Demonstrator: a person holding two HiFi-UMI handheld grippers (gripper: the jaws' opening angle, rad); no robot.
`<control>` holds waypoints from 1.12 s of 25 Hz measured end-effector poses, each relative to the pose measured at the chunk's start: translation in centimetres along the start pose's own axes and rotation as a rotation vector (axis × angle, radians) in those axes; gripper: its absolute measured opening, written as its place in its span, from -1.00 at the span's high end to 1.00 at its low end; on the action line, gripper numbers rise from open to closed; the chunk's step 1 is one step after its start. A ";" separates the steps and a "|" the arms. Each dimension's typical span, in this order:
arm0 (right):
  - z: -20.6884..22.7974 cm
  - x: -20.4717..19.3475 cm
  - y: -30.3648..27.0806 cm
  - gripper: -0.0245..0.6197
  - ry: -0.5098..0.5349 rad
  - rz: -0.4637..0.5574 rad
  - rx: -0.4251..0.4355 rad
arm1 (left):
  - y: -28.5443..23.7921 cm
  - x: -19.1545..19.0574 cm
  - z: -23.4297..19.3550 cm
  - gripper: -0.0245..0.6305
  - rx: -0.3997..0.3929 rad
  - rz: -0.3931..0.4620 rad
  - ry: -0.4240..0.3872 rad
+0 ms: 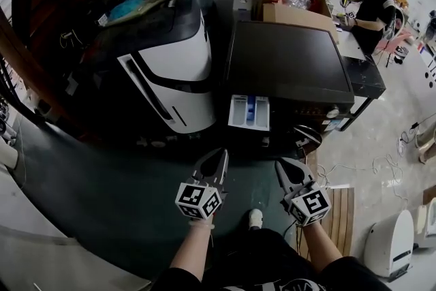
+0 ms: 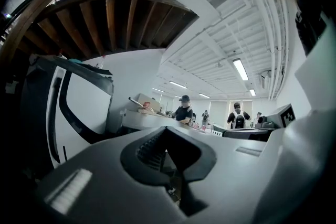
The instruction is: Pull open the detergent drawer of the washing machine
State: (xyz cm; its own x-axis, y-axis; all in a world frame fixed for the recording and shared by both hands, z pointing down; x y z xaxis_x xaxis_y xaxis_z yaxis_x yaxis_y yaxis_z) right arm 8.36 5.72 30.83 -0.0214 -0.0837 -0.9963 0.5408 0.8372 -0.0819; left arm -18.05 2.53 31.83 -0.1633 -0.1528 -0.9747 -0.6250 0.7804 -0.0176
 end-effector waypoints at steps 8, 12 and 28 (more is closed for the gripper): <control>-0.5 1.2 1.1 0.89 0.008 0.015 0.000 | 2.0 1.1 0.8 0.90 0.035 -0.027 -0.079; -0.5 1.9 1.5 0.89 0.012 0.025 0.002 | 2.7 2.1 1.0 0.90 0.055 -0.010 -0.108; 0.0 3.4 1.7 0.89 0.014 0.053 0.000 | 4.2 4.2 1.3 0.90 0.112 0.022 -0.139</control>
State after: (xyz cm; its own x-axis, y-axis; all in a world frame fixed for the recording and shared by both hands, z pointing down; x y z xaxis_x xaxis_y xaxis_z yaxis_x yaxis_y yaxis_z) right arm 9.20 6.89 27.33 -0.0043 -0.0315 -0.9995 0.5413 0.8403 -0.0288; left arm -20.36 5.95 27.33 -0.0638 -0.0552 -0.9964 -0.5319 0.8467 -0.0129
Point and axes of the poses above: the fingertips, and each gripper's own axes: y backward along the fingers, z to its right, x out of its top, the point moved 10 cm from there along y, backward along the fingers, and after that the axes turned 5 degrees about -x, right-handed, at the moved point
